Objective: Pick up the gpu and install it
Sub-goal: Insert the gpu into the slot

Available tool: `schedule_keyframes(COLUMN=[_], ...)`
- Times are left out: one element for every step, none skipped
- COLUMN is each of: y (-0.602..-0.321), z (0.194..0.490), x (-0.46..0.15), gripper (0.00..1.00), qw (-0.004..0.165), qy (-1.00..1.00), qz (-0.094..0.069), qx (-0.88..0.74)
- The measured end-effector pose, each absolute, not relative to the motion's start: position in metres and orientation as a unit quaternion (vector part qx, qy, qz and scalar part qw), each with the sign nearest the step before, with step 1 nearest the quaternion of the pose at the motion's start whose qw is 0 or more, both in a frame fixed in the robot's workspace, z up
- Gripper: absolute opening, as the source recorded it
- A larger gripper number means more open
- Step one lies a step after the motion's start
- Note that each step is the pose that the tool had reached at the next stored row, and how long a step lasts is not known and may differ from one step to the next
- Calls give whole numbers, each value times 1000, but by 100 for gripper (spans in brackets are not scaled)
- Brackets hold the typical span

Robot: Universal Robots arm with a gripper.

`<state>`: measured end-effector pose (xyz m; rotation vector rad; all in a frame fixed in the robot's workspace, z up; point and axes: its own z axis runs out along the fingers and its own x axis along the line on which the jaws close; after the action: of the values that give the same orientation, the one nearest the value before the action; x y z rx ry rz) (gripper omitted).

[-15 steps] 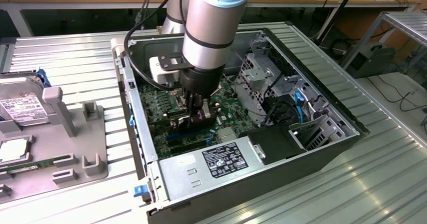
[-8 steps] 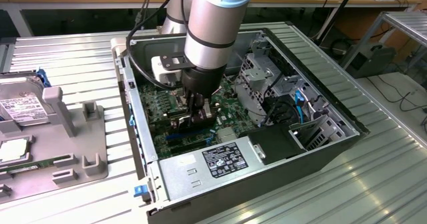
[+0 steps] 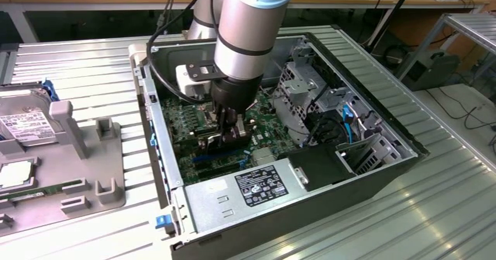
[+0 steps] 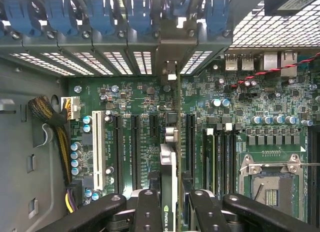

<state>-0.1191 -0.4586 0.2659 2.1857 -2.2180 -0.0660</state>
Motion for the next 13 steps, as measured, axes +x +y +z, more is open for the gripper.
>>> schedule_keyframes(y=[-459, -458, -458, -458, -458, -458, -458, -458, -459, -459, -459, -459, -459], z=[266, 267, 268, 268, 268, 267, 267, 265, 264, 264, 264, 263, 262], x=[-119, -119, -119, -119, -119, -119, -119, -119, -119, -119, -119, -119, -119], gripper=[27, 27, 27, 27, 27, 27, 27, 27, 27, 27, 27, 27, 27], qw=[13, 13, 14, 13, 14, 14, 14, 13, 13, 14, 13, 13, 13], qy=[-712, -712, -712, -712, -712, -712, -712, -712, -712, -712, -712, -712, -712], qz=[-21, -21, -21, -21, -21, -21, -21, -22, -22, -22, -22, -22, -22], qx=[702, 702, 702, 702, 702, 702, 702, 702, 702, 702, 702, 702, 702])
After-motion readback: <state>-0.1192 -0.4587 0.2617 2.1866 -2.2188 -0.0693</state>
